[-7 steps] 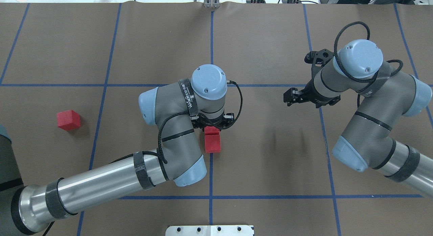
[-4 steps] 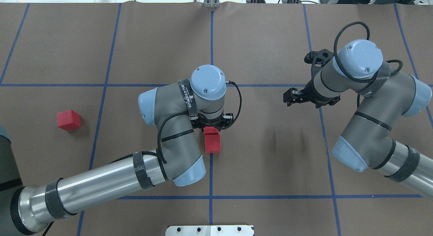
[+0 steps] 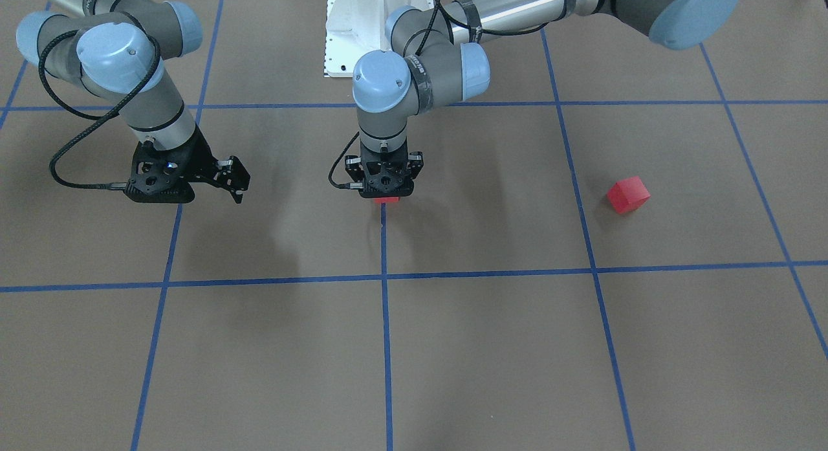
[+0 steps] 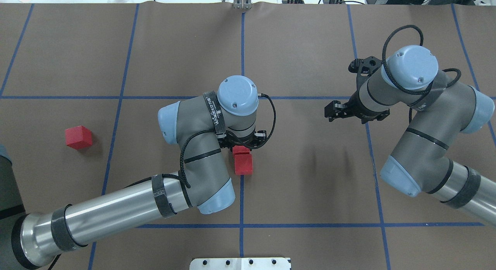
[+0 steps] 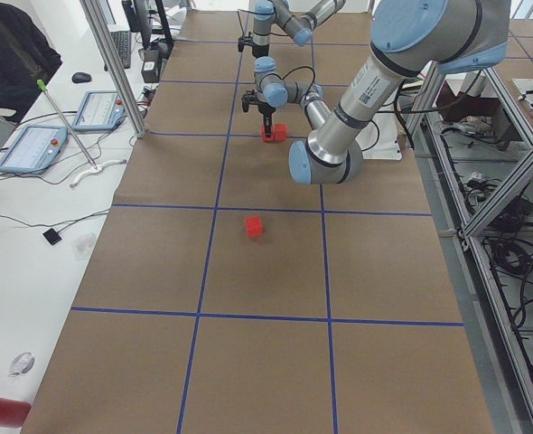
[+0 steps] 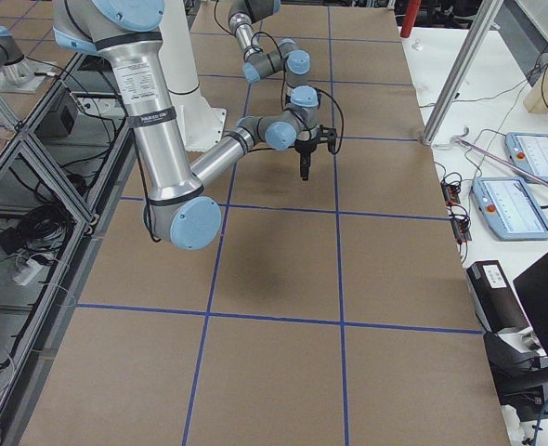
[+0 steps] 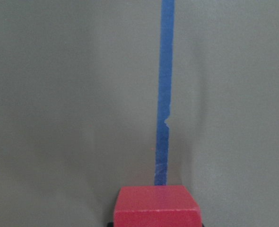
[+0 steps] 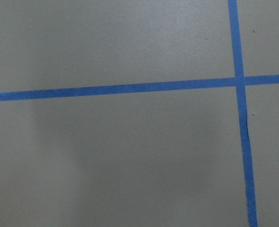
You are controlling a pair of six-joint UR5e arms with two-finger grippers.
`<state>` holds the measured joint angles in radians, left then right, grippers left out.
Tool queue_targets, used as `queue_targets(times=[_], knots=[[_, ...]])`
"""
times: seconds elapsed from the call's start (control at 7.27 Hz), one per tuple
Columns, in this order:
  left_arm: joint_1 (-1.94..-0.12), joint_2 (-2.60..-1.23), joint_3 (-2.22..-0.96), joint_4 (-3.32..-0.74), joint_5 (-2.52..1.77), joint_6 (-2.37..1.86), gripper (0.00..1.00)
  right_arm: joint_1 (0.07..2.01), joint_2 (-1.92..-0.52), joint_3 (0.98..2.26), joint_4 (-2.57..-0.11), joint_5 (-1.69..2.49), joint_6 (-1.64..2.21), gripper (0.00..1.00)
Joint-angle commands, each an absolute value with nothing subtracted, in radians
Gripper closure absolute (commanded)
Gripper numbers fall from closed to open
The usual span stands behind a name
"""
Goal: Form red blocks into L shape at center
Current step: 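Hold the cube in place against the center cube with the left gripper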
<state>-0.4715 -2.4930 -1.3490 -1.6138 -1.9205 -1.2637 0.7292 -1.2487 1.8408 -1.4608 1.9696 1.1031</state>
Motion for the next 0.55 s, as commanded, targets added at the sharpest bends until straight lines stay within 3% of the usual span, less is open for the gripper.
queue_targets(times=[0.0, 0.28, 0.41], knots=[[-0.474, -2.497, -1.358, -1.614, -1.922, -1.269, 0.0, 0.729, -1.249, 1.841, -1.462, 1.97, 1.103, 0.0], [-0.518, -2.482, -1.466, -1.582, -1.927, -1.269, 0.0, 0.73, -1.25, 1.841, -1.46, 1.97, 1.101, 0.0], [-0.541, -2.43, -1.591, -1.484, -1.928, -1.256, 0.0, 0.73, -1.25, 1.839, -1.462, 1.97, 1.101, 0.0]])
